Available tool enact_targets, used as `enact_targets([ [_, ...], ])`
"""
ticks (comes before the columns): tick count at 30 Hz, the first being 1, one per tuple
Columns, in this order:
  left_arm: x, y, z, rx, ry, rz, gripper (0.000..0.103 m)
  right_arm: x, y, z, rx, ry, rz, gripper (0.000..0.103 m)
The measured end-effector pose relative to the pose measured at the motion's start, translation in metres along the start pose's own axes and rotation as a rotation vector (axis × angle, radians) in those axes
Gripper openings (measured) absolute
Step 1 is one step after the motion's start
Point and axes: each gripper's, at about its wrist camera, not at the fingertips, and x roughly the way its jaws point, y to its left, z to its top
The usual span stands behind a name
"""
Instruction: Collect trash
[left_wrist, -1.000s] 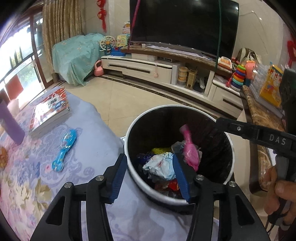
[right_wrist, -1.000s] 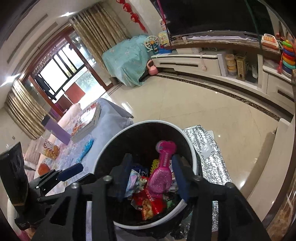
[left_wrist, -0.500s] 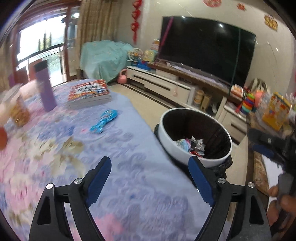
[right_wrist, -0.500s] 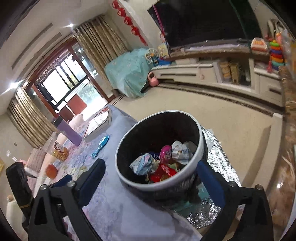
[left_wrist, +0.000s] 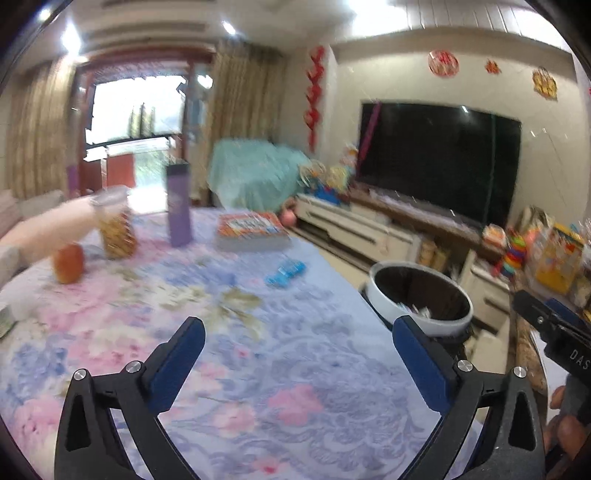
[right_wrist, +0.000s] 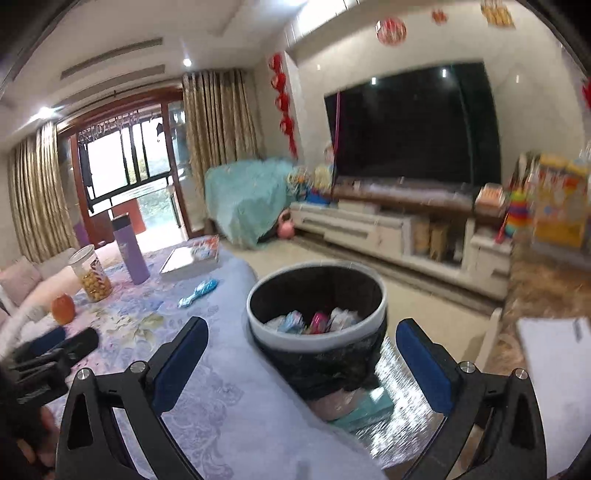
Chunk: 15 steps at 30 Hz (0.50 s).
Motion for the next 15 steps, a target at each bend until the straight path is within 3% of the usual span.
enact_targets([
  [7,-0.035,0.001,-0.023,0.021,-0.064,0.08,0.102,-0.011,0.008,-0.013,0.015,-0.036,0.012,0.103],
  [15,-0.038,-0.004,-0.033,0.044,-0.096,0.122,0.102,-0.024,0.022,-0.026,-0.043,-0.073,-0.007,0.103],
])
